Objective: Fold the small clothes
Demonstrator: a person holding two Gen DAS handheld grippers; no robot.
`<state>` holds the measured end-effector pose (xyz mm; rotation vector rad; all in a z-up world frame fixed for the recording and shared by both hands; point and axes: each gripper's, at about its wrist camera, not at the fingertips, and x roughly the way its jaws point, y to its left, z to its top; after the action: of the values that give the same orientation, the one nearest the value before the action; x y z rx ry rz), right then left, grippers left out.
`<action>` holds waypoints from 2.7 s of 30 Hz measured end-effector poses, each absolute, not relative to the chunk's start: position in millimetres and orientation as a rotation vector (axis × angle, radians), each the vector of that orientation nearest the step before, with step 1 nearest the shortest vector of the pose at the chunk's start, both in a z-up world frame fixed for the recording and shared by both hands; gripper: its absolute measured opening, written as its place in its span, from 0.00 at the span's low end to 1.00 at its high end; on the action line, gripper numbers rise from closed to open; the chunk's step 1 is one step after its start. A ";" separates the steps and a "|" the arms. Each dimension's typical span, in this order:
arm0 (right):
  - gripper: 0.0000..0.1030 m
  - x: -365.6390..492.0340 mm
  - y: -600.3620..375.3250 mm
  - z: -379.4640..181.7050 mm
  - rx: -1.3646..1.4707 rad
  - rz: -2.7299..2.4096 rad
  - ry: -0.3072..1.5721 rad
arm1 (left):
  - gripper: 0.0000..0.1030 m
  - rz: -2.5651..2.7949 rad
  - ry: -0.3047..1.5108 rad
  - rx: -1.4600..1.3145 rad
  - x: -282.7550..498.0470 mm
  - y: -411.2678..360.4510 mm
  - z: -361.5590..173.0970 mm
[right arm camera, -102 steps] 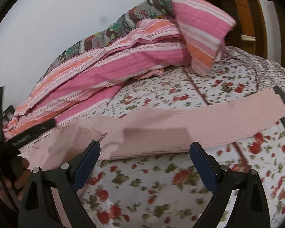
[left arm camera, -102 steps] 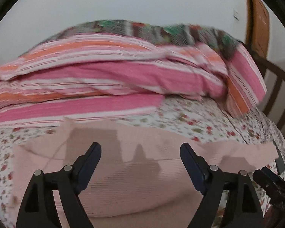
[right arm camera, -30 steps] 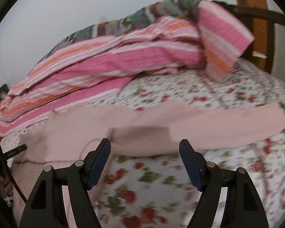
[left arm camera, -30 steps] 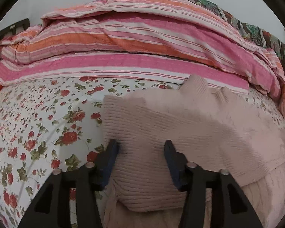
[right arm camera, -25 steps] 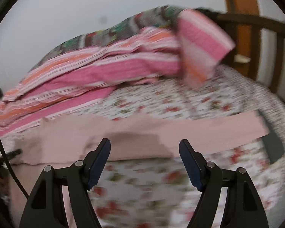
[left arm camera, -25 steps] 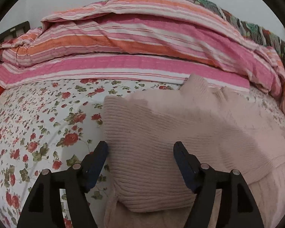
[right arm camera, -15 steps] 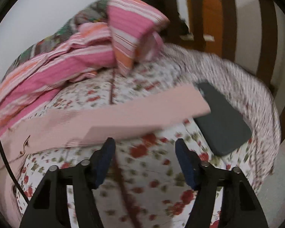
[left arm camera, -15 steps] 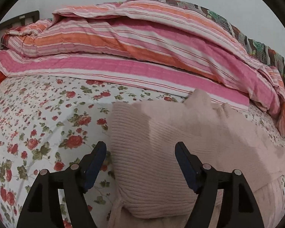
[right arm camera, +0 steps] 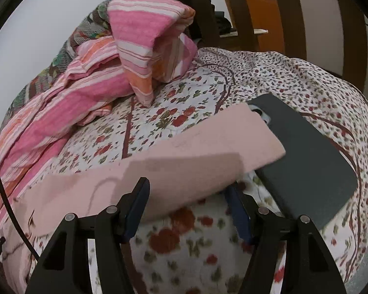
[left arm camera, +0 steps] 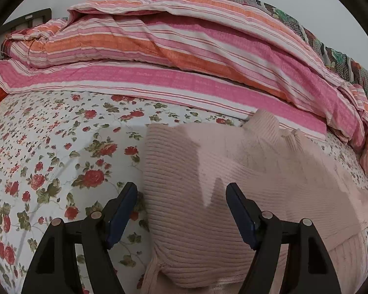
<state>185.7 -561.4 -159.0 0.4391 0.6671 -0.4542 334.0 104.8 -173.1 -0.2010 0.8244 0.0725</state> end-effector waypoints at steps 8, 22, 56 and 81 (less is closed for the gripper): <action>0.06 200.4 -538.6 -119.2 0.323 -0.467 0.627 | 0.71 0.052 0.785 -0.238 326.1 113.2 -165.6; 0.06 250.2 -305.5 8.5 0.028 -0.212 0.462 | 0.72 0.115 0.723 -0.363 290.7 189.1 -147.6; 0.56 265.4 -249.6 -117.9 0.074 0.056 0.680 | 0.71 -0.157 0.735 -0.310 300.5 138.1 -144.2; 0.56 250.6 -299.0 -147.8 0.137 0.085 0.760 | 0.06 -0.115 0.632 -0.238 311.8 124.5 -143.2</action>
<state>250.6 -299.0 -147.8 0.1371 0.7602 0.0847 311.8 124.5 -143.2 -0.2385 0.6321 -0.1146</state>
